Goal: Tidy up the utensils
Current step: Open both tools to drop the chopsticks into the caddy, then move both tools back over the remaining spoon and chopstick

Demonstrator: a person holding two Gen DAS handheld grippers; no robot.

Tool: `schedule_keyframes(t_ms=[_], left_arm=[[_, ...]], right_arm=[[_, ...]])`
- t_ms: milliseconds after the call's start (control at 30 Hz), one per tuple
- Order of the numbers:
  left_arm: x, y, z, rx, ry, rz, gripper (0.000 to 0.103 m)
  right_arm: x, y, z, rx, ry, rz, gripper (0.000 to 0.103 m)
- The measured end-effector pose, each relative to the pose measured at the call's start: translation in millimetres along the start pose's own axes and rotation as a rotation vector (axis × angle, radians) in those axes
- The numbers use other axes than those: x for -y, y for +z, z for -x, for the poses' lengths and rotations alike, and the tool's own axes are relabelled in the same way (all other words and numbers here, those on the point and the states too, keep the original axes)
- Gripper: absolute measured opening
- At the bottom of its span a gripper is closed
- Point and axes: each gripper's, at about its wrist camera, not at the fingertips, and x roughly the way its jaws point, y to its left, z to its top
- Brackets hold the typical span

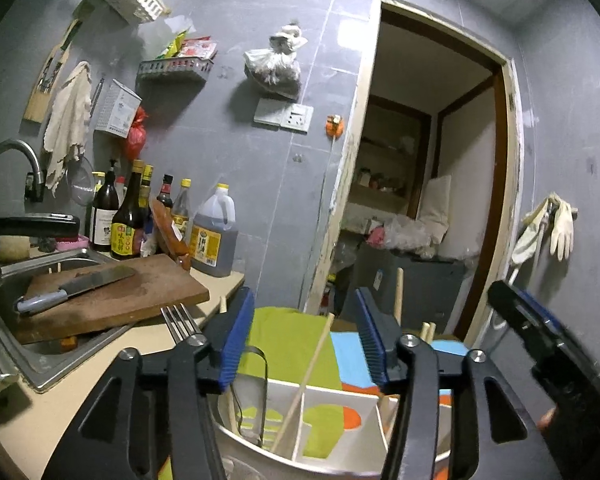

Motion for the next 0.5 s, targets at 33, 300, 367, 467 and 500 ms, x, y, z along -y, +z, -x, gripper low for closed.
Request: schedule_keyframes(t_ms=[33, 300, 367, 467, 500], left_arm=[[1.7, -0.1, 0.5, -0.006, 0.002, -0.006, 0.055], [24.6, 3.3, 15.3, -0.031, -0.030, -0.021, 0.087], [30.0, 3.9, 18.2, -0.040, -0.047, -0.018, 0.094], [40.8, 3.9, 21.7, -0.054, -0.064, -0.035, 0.096], [45.2, 3.1, 23.0, -0.057, -0.069, -0.043, 0.097]], right_arm=[[3.3, 2.4, 4.6, 0.002, -0.004, 0.005, 0.071], [29.0, 16.9, 39.8, 0.008, -0.033, 0.031, 0.094], [36.7, 19.6, 49.1, 0.010, -0.034, 0.029, 0.103], [48.5, 22.6, 62.2, 0.010, -0.049, 0.035, 0.103], [52.1, 23.4, 66.2, 0.009, -0.053, 0.038, 0.103]])
